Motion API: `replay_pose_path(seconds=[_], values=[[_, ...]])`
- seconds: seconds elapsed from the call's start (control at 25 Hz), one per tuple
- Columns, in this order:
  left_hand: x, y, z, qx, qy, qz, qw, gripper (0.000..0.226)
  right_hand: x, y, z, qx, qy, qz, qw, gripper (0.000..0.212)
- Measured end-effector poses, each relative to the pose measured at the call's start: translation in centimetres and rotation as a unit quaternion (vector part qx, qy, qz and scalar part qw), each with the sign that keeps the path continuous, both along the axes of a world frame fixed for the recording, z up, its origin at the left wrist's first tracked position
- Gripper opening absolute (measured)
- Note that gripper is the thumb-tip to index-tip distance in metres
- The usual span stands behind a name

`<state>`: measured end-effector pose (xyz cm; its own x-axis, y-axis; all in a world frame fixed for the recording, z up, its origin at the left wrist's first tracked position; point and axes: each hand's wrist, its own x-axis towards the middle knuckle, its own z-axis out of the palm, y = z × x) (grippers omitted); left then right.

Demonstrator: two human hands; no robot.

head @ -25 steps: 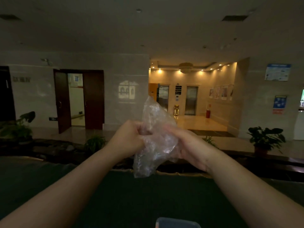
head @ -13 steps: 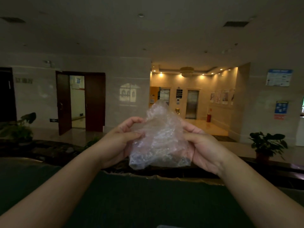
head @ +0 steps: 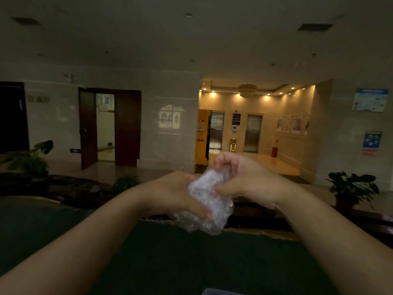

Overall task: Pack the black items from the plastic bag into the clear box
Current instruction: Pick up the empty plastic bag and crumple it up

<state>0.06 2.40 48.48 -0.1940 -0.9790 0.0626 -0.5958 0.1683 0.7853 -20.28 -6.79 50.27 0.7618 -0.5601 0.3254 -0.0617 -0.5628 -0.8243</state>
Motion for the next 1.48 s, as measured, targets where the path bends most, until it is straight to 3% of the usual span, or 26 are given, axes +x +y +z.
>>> replay_pose_path(seconds=[0.08, 0.2, 0.28, 0.36, 0.48, 0.64, 0.76, 0.84, 0.92, 1.0, 1.04, 1.16, 1.2, 1.32, 1.48], values=[[-0.6, -0.5, -0.4, -0.028, 0.045, 0.035, 0.998, 0.037, 0.5, 0.2, 0.1, 0.024, -0.051, -0.024, 0.998, 0.054], [-0.9, -1.4, -1.2, -0.066, 0.245, 0.086, 0.963, 0.033, 1.2, 0.5, -1.4, 0.085, -0.069, -0.099, 0.989, 0.084], [-0.9, -2.0, -1.3, -0.070, 0.293, 0.082, 0.950, 0.038, 1.6, 0.3, -3.2, 0.149, -0.038, -0.077, 0.985, 0.069], [-0.4, -2.1, -1.3, -0.047, 0.322, 0.057, 0.944, 0.040, 1.8, -0.1, -4.1, 0.188, -0.075, -0.068, 0.977, 0.040], [0.8, -1.9, -1.0, -0.028, 0.381, -0.006, 0.924, 0.041, 1.5, -0.8, -4.1, 0.234, -0.133, -0.056, 0.961, 0.023], [1.9, -2.0, -1.2, -0.077, 0.372, -0.019, 0.925, 0.038, 0.9, -1.2, -3.3, 0.264, -0.191, -0.002, 0.946, 0.032], [1.8, -2.5, -1.6, -0.106, 0.361, -0.004, 0.927, 0.020, 0.6, -1.3, -3.2, 0.264, -0.218, -0.019, 0.940, 0.035], [1.6, -2.9, -1.9, -0.120, 0.371, 0.008, 0.921, 0.027, 0.2, -1.3, -3.5, 0.273, -0.230, -0.036, 0.934, 0.043], [1.2, -3.3, -2.3, -0.150, 0.304, 0.007, 0.941, 0.027, -0.4, -0.8, -3.7, 0.257, -0.213, -0.039, 0.942, 0.054], [0.6, -3.8, -2.7, -0.189, 0.222, -0.004, 0.956, 0.022, -0.8, -0.6, -4.0, 0.219, -0.172, -0.041, 0.960, 0.035], [0.2, -4.1, -2.9, -0.204, 0.215, -0.017, 0.955, 0.023, -1.1, -0.6, -4.2, 0.211, -0.166, -0.055, 0.962, 0.024], [-1.7, -5.6, -3.6, -0.272, 0.233, -0.054, 0.932, 0.029, -3.0, -0.7, -5.4, 0.219, -0.197, -0.094, 0.951, 0.047], [-2.4, -6.2, -3.9, -0.297, 0.229, -0.061, 0.925, 0.034, -3.7, -0.5, -5.8, 0.210, -0.201, -0.103, 0.951, 0.045], [-6.0, -8.1, -5.9, -0.334, 0.190, -0.094, 0.918, 0.042, -7.2, 0.8, -7.3, 0.163, -0.221, -0.198, 0.941, 0.028], [-13.0, -10.2, -10.9, -0.343, 0.082, -0.150, 0.924, 0.051, -15.3, 4.8, -10.6, 0.112, -0.198, -0.372, 0.900, 0.023]])
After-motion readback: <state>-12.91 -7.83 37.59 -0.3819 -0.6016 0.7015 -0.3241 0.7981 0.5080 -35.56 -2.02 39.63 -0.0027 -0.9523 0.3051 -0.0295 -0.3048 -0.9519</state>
